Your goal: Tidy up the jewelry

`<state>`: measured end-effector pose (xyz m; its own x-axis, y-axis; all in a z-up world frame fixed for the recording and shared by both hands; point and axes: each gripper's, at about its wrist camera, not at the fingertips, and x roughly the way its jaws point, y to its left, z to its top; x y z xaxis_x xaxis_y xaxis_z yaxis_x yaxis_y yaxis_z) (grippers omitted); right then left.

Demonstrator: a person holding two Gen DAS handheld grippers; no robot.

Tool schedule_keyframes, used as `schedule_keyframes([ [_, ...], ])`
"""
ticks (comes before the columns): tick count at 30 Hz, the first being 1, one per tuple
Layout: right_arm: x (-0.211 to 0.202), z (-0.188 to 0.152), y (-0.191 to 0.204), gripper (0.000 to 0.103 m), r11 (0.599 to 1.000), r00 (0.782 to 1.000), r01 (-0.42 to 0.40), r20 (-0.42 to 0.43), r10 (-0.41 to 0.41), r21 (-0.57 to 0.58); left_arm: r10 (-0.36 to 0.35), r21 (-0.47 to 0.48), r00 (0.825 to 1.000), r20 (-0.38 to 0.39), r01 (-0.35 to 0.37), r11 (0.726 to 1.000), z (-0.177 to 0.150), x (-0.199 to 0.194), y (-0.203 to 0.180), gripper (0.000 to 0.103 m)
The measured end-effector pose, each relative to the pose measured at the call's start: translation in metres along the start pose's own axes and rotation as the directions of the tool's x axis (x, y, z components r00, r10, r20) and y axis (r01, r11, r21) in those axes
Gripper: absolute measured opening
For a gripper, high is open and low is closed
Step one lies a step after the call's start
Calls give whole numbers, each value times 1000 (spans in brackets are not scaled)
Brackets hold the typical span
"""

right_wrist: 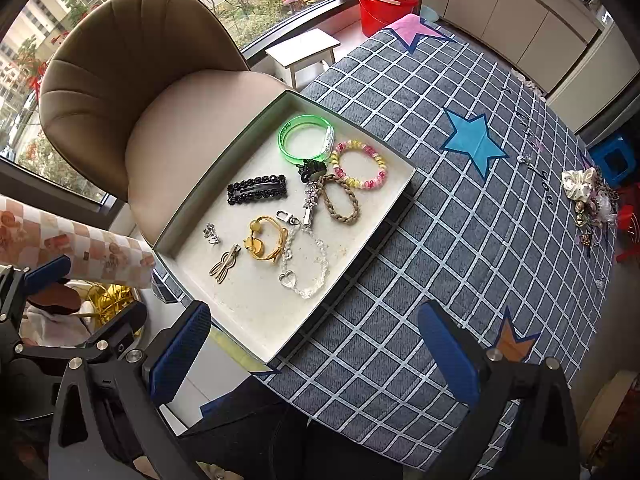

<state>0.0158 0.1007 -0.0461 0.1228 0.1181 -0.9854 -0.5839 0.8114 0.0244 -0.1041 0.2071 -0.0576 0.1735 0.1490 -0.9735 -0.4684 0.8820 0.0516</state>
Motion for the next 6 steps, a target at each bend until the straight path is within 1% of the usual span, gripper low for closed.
schedule_keyframes([
  [6, 3, 1, -2, 103, 1000, 1000, -5, -3, 5, -5, 1, -3, 1000, -4, -1, 1000, 0, 0, -2, 103],
])
